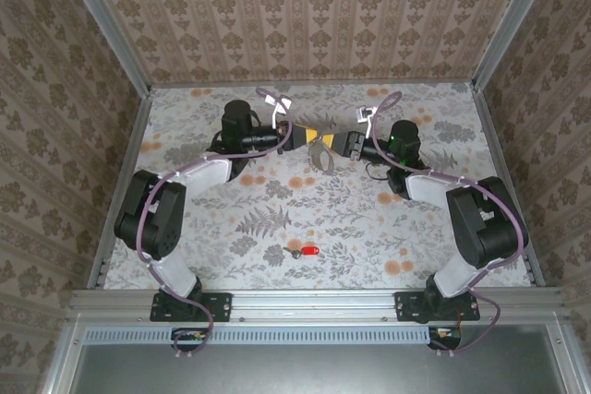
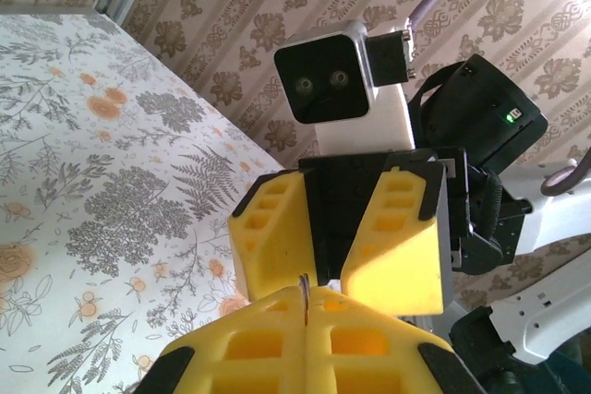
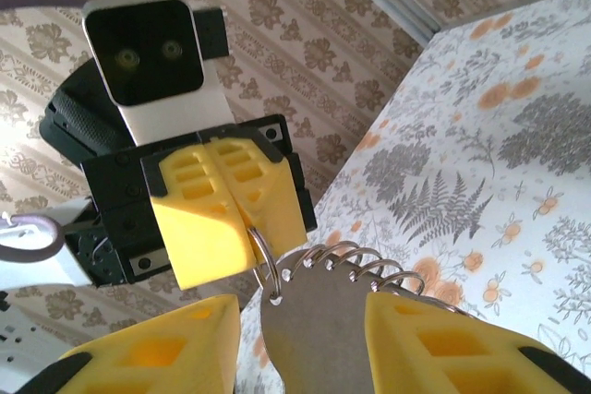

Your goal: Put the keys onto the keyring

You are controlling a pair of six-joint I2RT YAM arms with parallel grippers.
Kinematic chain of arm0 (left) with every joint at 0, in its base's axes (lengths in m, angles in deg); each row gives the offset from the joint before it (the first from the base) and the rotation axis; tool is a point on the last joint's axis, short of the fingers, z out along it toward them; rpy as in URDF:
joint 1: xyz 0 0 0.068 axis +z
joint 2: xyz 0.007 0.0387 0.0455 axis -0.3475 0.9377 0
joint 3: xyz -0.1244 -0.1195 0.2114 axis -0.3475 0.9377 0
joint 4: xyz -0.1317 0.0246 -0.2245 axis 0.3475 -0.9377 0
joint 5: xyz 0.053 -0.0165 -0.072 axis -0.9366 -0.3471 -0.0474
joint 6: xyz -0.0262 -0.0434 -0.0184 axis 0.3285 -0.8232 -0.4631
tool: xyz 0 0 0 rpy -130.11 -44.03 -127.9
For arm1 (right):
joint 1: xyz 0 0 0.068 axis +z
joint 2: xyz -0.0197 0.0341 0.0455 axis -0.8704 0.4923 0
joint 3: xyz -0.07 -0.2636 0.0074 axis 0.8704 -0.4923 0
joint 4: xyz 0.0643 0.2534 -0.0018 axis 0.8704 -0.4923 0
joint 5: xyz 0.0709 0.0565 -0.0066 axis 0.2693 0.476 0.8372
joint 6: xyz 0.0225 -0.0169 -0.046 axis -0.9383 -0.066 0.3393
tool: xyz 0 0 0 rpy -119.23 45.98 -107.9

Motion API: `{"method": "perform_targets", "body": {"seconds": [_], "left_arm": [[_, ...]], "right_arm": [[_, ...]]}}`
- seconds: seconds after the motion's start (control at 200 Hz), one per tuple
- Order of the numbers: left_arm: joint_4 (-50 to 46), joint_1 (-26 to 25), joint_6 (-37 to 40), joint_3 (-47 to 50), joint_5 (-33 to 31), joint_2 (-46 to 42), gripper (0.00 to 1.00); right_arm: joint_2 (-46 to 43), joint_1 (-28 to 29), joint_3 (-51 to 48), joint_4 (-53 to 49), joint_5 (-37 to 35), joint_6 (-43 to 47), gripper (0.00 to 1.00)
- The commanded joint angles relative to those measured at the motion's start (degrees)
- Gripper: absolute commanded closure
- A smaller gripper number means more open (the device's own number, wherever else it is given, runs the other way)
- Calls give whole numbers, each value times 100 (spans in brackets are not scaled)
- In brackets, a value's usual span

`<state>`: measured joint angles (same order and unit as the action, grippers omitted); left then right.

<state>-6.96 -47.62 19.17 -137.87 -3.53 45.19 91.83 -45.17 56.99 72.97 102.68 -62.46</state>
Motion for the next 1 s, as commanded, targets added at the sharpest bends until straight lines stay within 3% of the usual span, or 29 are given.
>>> {"method": "perform_targets", "body": {"seconds": [0.0, 0.995], "left_arm": [[-47, 0, 213, -244, 284, -134, 100], [-254, -180, 338, -327, 434, -30, 100]], "right_arm": [[-151, 37, -59, 250, 234, 95, 61], [-218, 87, 158, 253, 152, 15, 75]]}}
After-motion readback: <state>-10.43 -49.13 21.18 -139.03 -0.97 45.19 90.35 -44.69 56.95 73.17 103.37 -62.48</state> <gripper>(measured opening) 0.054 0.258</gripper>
